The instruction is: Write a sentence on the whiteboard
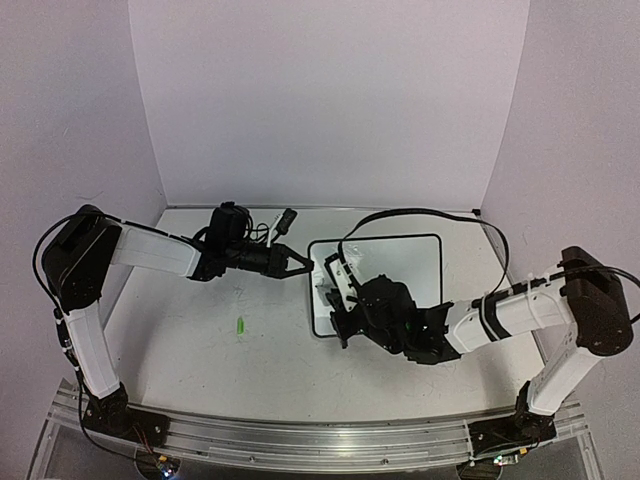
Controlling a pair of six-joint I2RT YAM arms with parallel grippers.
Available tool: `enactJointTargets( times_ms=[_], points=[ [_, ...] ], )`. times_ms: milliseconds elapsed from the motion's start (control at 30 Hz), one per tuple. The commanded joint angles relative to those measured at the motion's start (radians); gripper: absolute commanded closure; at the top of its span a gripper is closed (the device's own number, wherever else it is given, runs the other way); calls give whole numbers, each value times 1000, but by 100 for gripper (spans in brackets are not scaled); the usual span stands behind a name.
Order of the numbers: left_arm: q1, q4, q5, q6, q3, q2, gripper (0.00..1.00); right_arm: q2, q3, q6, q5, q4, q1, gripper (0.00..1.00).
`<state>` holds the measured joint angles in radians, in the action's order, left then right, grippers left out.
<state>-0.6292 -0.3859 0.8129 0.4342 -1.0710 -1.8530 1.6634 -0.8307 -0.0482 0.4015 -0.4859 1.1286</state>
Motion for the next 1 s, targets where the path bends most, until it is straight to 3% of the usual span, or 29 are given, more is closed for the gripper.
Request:
enactJointTargets(
  times_ms=[0, 200, 367, 467, 733, 967],
  points=[
    [0, -24, 46, 20, 5, 35, 100, 33, -41, 13, 26, 1, -8, 100],
    [0, -24, 39, 13, 11, 35, 100, -11, -15, 9, 32, -18, -8, 100],
    [0, -24, 26, 5, 21, 39, 99, -233, 179, 40, -30, -144, -9, 100],
    [0, -24, 14, 0, 23, 47, 89, -305, 250, 73, -13, -166, -14, 100],
    [2, -24, -10, 17, 16, 60, 55, -255, 212, 82, -55, -157, -17, 100],
    [2, -21, 41, 63, -84, 13, 49, -204, 162, 90, -81, -146, -16, 100]
  ],
)
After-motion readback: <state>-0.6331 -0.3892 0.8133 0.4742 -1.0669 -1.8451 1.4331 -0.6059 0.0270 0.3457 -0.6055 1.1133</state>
